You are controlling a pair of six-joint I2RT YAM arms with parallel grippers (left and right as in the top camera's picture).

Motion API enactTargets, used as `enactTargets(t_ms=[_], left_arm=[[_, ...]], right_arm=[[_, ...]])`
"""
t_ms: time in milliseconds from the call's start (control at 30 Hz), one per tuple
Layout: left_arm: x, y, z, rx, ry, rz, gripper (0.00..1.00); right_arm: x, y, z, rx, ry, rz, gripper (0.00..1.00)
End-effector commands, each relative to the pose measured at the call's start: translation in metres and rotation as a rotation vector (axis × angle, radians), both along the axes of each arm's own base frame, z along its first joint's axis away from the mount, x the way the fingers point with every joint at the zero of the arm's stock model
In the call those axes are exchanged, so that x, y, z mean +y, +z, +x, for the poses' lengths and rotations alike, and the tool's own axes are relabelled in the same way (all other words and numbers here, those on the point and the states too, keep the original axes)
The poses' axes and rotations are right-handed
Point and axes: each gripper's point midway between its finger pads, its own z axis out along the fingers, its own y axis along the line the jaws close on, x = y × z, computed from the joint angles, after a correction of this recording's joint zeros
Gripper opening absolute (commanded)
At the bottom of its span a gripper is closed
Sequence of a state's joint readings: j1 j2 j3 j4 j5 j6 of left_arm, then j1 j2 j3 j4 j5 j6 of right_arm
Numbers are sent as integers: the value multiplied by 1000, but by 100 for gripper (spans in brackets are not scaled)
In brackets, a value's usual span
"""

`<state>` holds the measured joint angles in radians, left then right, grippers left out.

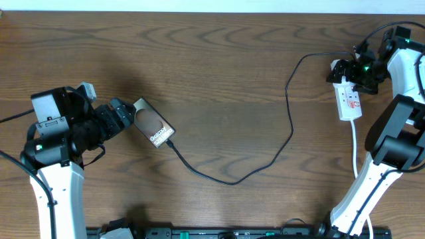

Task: Plug charger to phone and switch on socket

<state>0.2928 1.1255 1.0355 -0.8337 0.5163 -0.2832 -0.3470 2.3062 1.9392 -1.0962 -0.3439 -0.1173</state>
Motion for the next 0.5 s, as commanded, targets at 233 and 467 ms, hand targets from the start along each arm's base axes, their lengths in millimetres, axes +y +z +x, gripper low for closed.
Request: enactTargets(t_ms=[233, 467], left_arm=[[3, -1, -1, -1, -6, 23, 91], [3, -1, -1, -1, -6, 23, 91]], right_arm=[[51, -20, 5, 30, 64, 122, 99], [68, -24, 6, 35, 93, 152, 99]])
